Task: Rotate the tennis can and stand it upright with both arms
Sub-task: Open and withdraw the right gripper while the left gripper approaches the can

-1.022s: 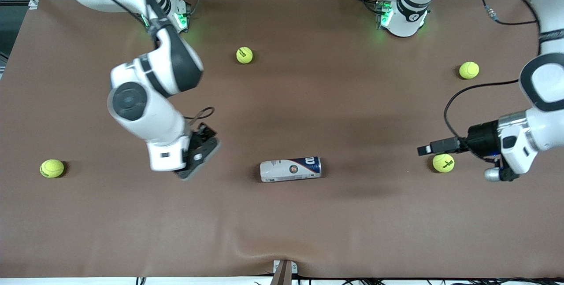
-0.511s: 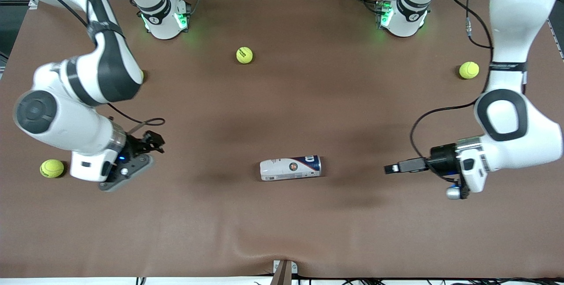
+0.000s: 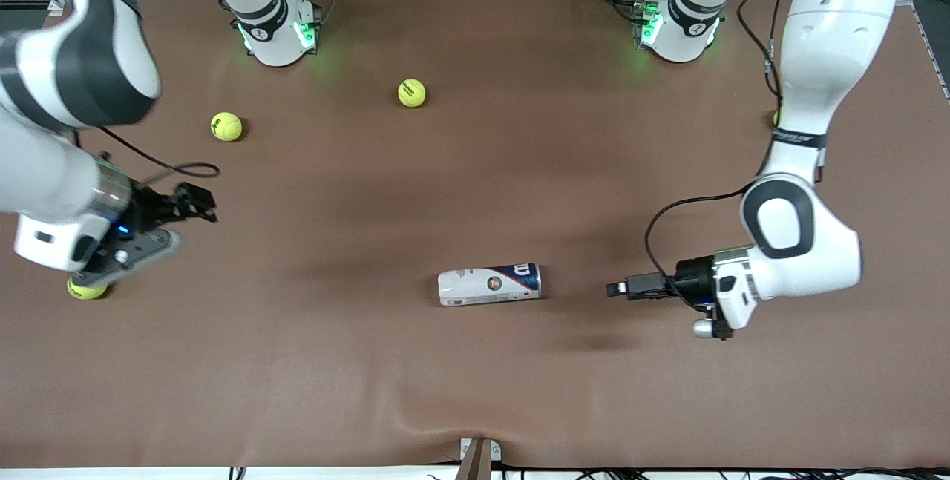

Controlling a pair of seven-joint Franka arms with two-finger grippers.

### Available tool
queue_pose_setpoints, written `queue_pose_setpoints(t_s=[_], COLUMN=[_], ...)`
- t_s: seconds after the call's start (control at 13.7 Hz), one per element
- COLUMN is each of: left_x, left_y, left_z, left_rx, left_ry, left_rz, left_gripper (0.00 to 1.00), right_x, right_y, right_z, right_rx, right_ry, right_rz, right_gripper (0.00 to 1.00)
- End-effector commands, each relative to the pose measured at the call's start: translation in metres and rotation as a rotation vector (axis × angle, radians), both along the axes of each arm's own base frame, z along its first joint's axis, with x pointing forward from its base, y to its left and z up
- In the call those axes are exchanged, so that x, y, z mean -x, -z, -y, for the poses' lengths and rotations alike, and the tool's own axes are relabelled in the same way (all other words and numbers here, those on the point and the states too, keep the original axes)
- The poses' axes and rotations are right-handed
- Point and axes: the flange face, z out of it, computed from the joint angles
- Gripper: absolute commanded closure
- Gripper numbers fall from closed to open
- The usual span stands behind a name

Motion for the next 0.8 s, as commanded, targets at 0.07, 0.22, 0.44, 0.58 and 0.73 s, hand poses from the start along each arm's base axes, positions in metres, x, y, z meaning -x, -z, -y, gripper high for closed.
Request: queue_pose_setpoints(t_s=[0.07,0.22,0.44,0.58,0.73], left_x=[0.005,0.012,0.022,0.026,0.036], left_y=[0.016,0.036,0.057,0.080,0.095], left_z=[0.025,0.037,0.048,0.059,0.086], left_rx=[0.043,0.055,0.087,0.153,0.190], left_ry=[-0.013,-0.006,0.001,-0.014,-0.017], left_rz=[-0.011,-0.043,-0.056,-0.039,-0.052], left_gripper=[0.00,0.00,0.00,0.00,0.00], right_x=[0.025,0.032,0.054,0.074,0.088], right_y=[-0.015,-0.017,-0.044,-0.078,-0.093], right_z=[0.056,0.085,0.113,0.118,0.116], right_rx=[-0.017,-0.026,-0.008,0.000,0.003], right_ry=[0.102,0.150,0.210,0.241,0.260], right_rz=[-0.072,-0.113,-0.132,-0.078,-0.057], right_gripper=[0.00,0.00,0.00,0.00,0.00])
